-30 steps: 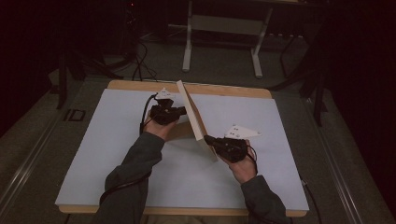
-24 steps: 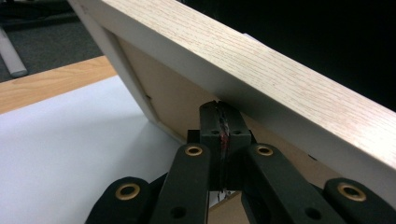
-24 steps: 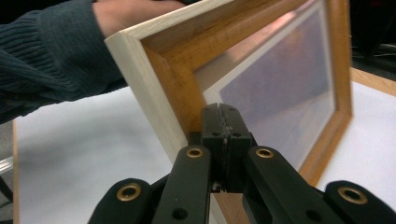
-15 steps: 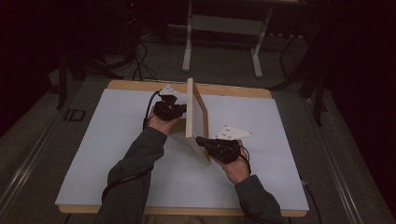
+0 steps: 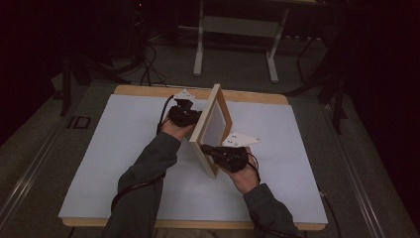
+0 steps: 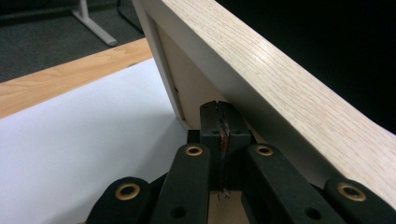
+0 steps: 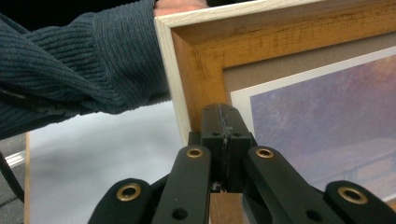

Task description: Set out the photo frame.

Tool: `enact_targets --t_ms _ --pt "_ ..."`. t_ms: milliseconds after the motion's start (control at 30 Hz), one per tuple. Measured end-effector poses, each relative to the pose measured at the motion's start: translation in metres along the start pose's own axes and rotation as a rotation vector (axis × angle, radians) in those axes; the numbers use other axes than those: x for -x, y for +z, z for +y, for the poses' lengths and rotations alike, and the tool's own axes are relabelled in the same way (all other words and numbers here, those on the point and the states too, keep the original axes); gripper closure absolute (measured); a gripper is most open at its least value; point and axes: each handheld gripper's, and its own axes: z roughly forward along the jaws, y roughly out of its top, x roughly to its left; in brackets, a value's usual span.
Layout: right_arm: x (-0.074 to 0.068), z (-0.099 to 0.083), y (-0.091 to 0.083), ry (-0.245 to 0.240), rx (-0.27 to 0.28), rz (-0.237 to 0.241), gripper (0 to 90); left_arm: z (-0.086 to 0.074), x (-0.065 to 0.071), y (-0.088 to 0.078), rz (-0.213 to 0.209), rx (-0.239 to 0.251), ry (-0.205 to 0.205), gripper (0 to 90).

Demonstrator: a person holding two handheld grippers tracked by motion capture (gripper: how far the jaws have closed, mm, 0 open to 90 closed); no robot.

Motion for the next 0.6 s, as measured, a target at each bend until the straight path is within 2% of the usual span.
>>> enact_targets --t_ms 400,500,600 --pt "-0.003 0.004 0.009 0.006 0.002 0.001 89.5 0.002 -0.005 -0.001 -0.017 0.003 0.004 90.0" --pt "-0.004 0.005 0.011 0.007 0.010 0.009 89.3 0.001 -0.005 -0.002 -0.014 0.011 -0.002 90.0" --pt "-0.003 0.003 0.010 0.004 0.005 0.004 88.9 -0.003 -0.005 -0.009 0.012 0.031 -0.027 90.0"
